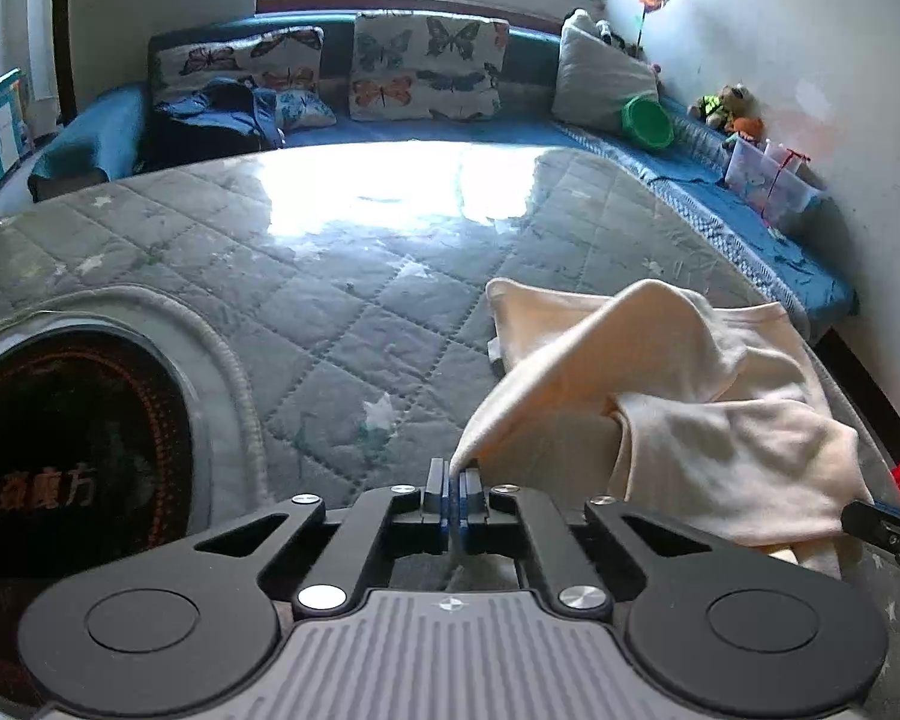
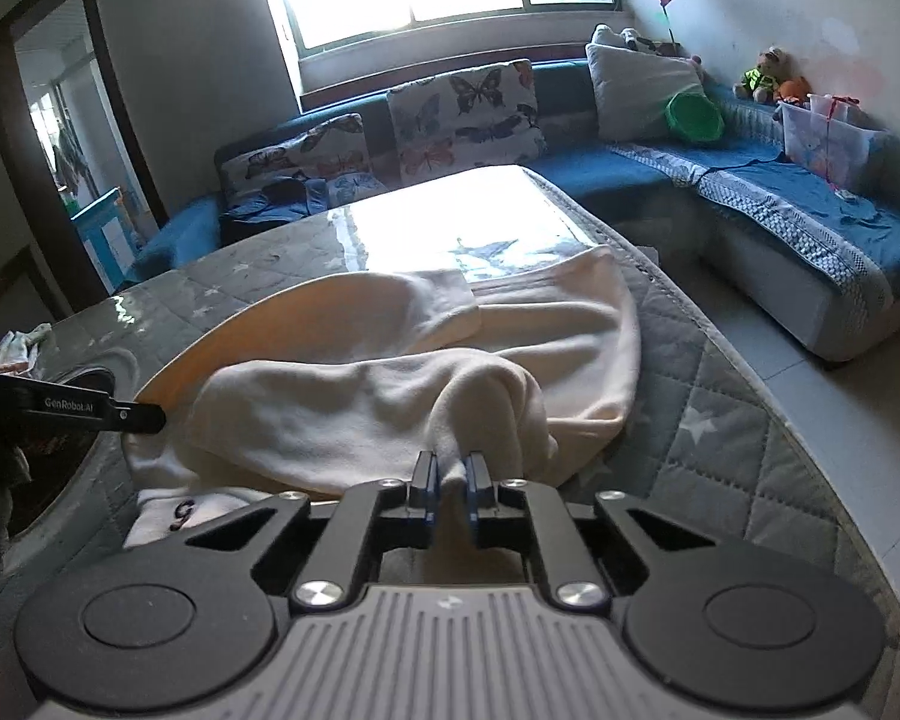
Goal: Fold clothes
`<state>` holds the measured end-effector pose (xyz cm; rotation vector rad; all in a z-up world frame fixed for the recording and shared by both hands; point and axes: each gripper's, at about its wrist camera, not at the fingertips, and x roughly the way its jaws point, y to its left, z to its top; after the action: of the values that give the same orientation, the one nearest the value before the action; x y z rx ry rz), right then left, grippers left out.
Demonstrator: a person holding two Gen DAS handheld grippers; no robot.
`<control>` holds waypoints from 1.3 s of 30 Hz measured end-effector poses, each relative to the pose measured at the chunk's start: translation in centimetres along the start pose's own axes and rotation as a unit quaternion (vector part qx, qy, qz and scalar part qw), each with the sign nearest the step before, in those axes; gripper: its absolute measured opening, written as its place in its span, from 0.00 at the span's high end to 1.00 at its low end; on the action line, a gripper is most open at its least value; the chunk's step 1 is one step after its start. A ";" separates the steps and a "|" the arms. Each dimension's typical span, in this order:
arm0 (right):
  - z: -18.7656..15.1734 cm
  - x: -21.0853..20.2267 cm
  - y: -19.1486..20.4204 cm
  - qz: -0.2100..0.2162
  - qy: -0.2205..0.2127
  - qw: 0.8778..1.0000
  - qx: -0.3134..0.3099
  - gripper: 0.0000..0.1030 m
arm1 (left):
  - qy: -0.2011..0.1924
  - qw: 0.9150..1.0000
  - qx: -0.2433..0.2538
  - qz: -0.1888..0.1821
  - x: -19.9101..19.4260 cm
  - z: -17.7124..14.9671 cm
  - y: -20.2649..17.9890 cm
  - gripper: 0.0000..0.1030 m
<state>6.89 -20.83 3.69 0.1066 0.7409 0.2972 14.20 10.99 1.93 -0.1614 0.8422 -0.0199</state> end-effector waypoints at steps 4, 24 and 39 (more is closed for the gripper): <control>-0.4 -1.2 0.0 0.006 0.001 1.000 -0.002 0.92 | -0.022 1.000 0.005 0.004 -2.5 -0.8 0.7 0.97; -6.1 -4.8 10.8 0.136 0.074 0.979 -0.134 0.80 | -0.029 0.991 -0.086 0.101 -15.6 -15.1 12.4 0.97; -2.1 -3.5 13.6 0.116 0.041 0.977 -0.174 0.72 | -0.056 0.991 -0.109 0.059 -19.5 -13.3 15.2 0.70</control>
<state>-0.09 -8.98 7.15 -0.1524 0.7485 0.6529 -9.41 25.76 5.35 -0.3147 0.7392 0.1917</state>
